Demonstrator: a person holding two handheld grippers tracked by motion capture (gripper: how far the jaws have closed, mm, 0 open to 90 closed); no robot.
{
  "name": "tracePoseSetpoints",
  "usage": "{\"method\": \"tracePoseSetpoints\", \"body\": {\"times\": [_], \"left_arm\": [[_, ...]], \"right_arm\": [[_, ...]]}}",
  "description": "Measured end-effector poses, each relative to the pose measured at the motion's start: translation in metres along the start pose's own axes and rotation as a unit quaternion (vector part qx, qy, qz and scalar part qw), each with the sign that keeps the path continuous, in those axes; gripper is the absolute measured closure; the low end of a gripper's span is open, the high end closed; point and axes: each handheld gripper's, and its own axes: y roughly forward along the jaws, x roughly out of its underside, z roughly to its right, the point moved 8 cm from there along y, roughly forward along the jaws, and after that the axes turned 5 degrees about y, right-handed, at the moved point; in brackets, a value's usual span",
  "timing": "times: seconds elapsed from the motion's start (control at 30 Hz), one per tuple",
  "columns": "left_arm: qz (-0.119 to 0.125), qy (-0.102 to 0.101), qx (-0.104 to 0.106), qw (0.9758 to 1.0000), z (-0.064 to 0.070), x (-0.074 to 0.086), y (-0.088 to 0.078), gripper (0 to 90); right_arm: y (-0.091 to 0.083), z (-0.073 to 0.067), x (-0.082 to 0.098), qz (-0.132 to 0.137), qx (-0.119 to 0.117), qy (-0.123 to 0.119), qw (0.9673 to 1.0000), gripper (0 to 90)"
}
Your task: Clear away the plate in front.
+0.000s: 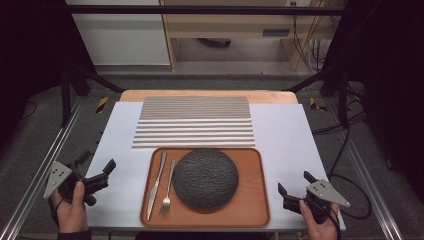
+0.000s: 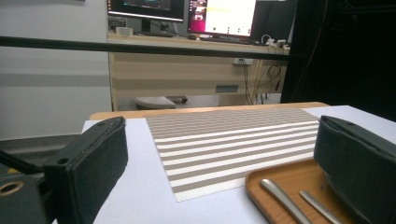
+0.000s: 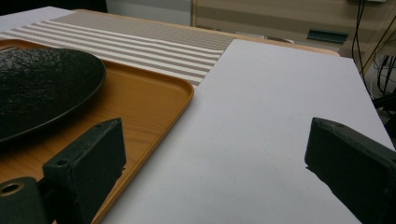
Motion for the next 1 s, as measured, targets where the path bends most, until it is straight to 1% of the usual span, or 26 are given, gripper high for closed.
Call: {"method": "tracePoseSetpoints", "body": {"times": [0.13, 0.23, 0.33, 0.4, 0.47, 0.57, 0.67, 0.83, 0.93, 1.0], "left_arm": [[-0.008, 0.008, -0.007, 0.9999, -0.006, 0.004, 0.0, 2.9], [-0.016, 0.011, -0.008, 0.9998, -0.009, 0.008, 0.002, 3.0], [-0.038, 0.024, -0.008, 0.999, -0.011, 0.017, 0.004, 3.1], [-0.044, 0.016, -0.006, 0.9989, -0.012, 0.021, 0.006, 3.4], [-0.049, 0.019, -0.009, 0.9986, -0.013, 0.023, 0.006, 3.4], [-0.059, 0.016, -0.006, 0.9981, -0.014, 0.028, 0.008, 3.6], [-0.069, 0.017, -0.004, 0.9975, -0.015, 0.032, 0.01, 3.7], [-0.078, 0.013, 0.002, 0.9969, -0.014, 0.038, 0.013, 3.7], [-0.085, 0.013, 0.004, 0.9963, -0.013, 0.042, 0.015, 3.8], [-0.09, 0.012, 0.009, 0.9958, -0.01, 0.044, 0.018, 3.9]], "right_arm": [[-0.001, 0.002, -0.001, 0.003, 0.001, 0.0, 1.0, 5.6], [-0.001, 0.003, -0.001, 0.004, 0.001, 0.004, 1.0, 5.7], [-0.002, 0.006, -0.001, 0.006, 0.003, 0.006, 1.0, 5.7], [-0.002, 0.007, -0.001, 0.007, 0.003, 0.007, 0.9999, 5.7], [-0.003, 0.008, 0.0, 0.007, 0.002, 0.008, 0.9999, 5.7], [-0.003, 0.009, 0.0, 0.007, 0.002, 0.009, 0.9999, 5.7], [-0.003, 0.01, 0.0, 0.01, 0.0, 0.011, 0.9999, 5.6], [-0.001, 0.01, 0.0, 0.013, -0.005, 0.012, 0.9998, 5.4], [0.001, 0.01, 0.0, 0.019, -0.008, 0.011, 0.9997, 5.4], [0.002, 0.01, -0.002, 0.027, -0.01, 0.013, 0.9995, 5.4]]}}
